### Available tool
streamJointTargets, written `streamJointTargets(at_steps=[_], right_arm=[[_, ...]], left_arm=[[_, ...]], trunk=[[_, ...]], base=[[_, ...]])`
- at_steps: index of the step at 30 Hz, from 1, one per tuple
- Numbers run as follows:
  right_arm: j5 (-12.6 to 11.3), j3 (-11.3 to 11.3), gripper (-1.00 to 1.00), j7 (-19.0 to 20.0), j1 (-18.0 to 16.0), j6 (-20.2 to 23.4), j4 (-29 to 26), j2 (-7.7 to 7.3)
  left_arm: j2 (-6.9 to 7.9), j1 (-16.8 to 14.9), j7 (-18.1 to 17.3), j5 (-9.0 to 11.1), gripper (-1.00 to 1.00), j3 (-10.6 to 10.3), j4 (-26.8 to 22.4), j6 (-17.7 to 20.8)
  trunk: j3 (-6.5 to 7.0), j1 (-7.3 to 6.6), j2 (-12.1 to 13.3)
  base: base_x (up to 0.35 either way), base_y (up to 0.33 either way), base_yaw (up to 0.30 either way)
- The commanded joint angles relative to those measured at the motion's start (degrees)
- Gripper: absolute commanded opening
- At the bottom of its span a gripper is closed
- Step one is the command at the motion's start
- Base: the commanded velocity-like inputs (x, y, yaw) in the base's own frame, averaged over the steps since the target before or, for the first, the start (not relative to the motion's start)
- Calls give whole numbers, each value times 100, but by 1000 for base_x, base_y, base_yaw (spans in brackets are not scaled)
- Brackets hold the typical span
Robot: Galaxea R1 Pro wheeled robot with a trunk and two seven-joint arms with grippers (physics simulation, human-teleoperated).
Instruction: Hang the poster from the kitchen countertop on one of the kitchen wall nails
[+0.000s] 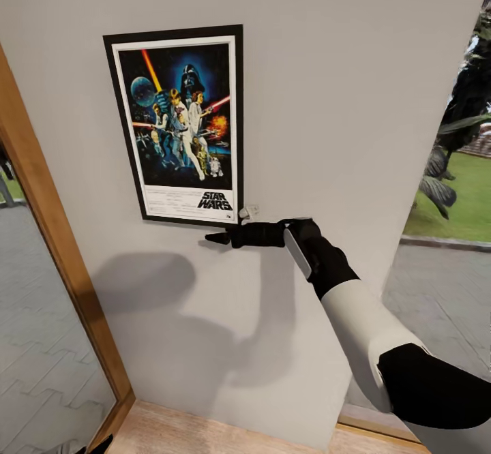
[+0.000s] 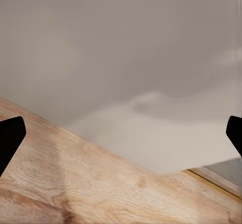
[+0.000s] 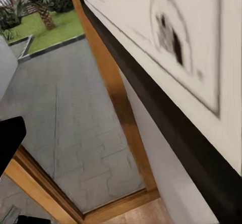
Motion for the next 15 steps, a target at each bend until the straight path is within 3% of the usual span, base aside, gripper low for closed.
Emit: streamJointTargets(at_steps=[1,15], right_arm=[[-178,4,100,-3,-4,88,-482,10],[-178,2,100,-3,-4,88,-493,4]], left_arm=[[4,-7,-8,42,100,-50,8,-35],[4,-11,-8,38,100,-50,8,-34]], trunk=[[-6,2,-11],[-6,2,-11]], base=[[0,-160,0],[-6,-37,0]])
